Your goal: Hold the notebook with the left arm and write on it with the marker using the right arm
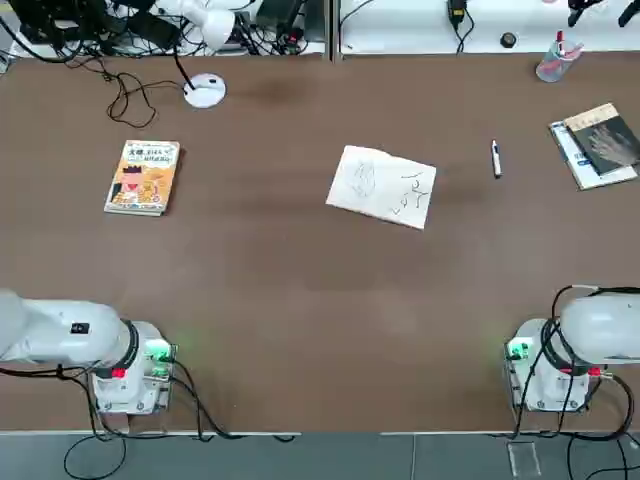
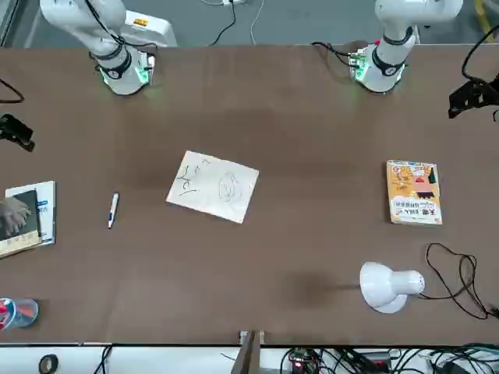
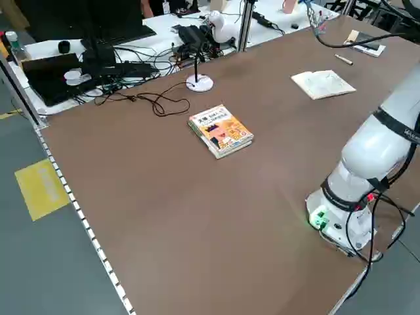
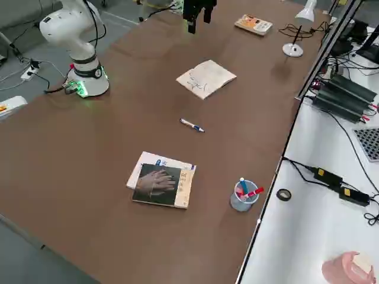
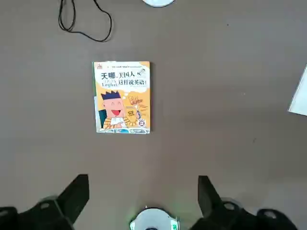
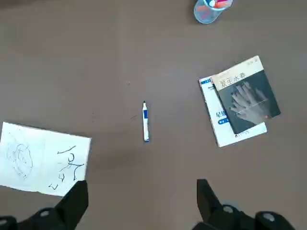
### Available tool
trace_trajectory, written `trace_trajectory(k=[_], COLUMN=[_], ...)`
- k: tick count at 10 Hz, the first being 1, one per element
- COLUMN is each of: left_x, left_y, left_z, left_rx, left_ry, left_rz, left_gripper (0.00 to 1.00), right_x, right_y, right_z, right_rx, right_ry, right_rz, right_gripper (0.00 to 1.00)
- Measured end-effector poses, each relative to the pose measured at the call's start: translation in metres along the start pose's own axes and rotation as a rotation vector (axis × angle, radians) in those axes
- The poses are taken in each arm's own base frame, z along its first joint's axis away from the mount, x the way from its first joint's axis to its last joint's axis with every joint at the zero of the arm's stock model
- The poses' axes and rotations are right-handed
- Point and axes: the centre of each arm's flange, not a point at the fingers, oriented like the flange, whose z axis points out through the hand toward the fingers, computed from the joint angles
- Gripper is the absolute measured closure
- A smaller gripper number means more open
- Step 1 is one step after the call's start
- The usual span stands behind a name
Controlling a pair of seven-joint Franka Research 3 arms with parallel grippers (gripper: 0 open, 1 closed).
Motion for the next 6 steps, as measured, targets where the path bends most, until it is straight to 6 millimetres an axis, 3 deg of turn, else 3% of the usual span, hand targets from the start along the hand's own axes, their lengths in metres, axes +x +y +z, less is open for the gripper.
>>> trace_trajectory(k=[6], left_x=[-0.0001], left_y=[0.0032], left_z=[-0.0006], left_rx=[0.001], left_ry=[0.001], left_rz=[0.007], left_gripper=[0.0], right_x=[0.0016], right_y=[0.0009], right_z=[-0.0011], right_rx=[0.001], right_ry=[0.014], right_rz=[0.002], right_gripper=[0.0])
